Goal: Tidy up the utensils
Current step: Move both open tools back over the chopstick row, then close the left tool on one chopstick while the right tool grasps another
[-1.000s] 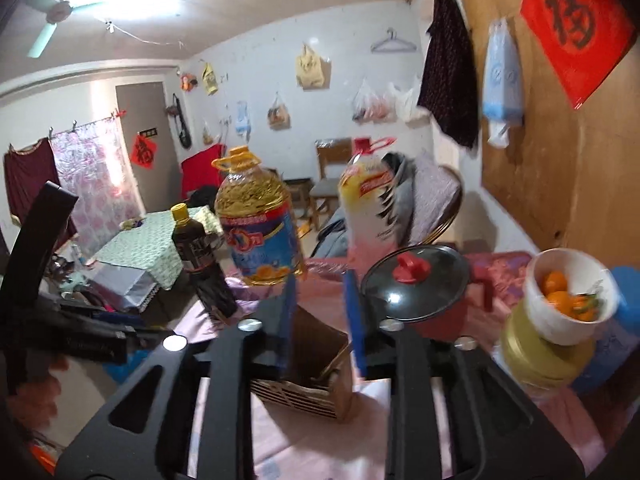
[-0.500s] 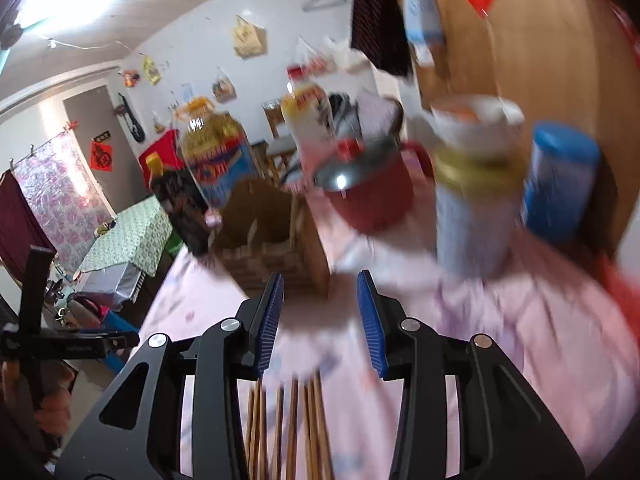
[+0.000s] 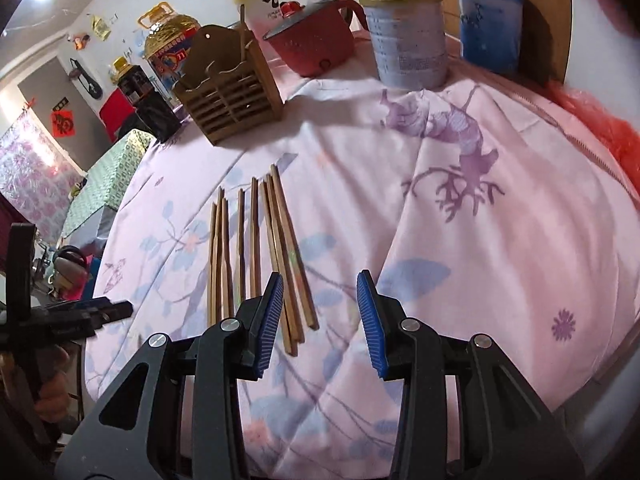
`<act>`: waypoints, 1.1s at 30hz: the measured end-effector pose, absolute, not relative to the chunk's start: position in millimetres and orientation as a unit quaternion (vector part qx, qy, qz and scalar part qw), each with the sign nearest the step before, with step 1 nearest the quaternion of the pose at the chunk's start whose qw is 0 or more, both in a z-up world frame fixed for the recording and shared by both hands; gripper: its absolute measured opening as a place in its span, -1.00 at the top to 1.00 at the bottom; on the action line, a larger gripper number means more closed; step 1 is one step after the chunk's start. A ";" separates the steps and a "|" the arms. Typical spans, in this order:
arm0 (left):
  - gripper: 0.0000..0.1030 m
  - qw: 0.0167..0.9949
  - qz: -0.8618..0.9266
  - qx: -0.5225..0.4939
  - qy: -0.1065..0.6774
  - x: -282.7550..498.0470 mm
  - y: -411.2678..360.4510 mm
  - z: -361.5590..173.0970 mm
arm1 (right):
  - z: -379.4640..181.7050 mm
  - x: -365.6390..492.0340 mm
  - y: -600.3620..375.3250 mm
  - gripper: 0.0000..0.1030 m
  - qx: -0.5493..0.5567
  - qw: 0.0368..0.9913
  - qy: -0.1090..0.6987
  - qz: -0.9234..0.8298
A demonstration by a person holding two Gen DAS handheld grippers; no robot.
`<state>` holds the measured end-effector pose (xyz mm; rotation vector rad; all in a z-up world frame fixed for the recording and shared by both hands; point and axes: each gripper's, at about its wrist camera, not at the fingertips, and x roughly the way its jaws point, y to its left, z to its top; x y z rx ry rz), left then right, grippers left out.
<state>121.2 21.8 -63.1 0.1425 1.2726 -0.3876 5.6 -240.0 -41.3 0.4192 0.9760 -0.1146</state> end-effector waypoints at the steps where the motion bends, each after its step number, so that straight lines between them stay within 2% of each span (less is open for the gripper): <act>1: -0.48 0.779 -0.195 0.082 0.590 114.1 11.8 -66.7 | -38.7 7.3 -239.9 0.23 0.194 0.863 0.464 -0.050; 3: -0.48 0.770 -0.212 0.104 0.592 103.8 -3.1 -75.2 | -29.9 13.2 -241.3 0.23 0.180 0.869 0.459 -0.040; 5: -0.48 0.761 -0.225 0.114 0.598 94.2 -12.8 -83.4 | -23.1 16.5 -245.1 0.02 0.172 0.875 0.451 -0.034; 7: -0.48 0.749 -0.239 0.113 0.607 87.4 -23.0 -90.2 | -17.8 16.1 -250.4 -0.10 0.166 0.881 0.442 -0.032; 15: -0.48 0.740 -0.237 0.087 0.623 91.6 -41.7 -104.4 | -28.5 11.6 -273.1 -0.10 0.166 0.871 0.461 -0.027; 19: -0.49 0.754 -0.221 0.123 0.606 90.6 -51.1 -107.6 | -30.8 4.8 -285.1 -0.10 0.173 0.869 0.462 -0.037; 22: -0.61 0.780 -0.181 0.165 0.575 92.5 -52.5 -110.9 | -31.3 0.8 -291.8 -0.10 0.178 0.869 0.460 -0.043; 24: -0.65 0.797 -0.145 0.158 0.564 101.5 -40.2 -111.0 | -30.5 -1.4 -294.4 -0.10 0.180 0.870 0.456 -0.045; 30: -0.52 0.812 -0.085 0.112 0.566 119.0 12.9 -99.4 | -34.7 1.0 -285.5 -0.10 0.185 0.869 0.457 -0.025; 33: -0.33 0.814 -0.095 0.094 0.565 111.5 17.8 -96.2 | -37.5 5.1 -272.6 -0.10 0.179 0.868 0.464 -0.006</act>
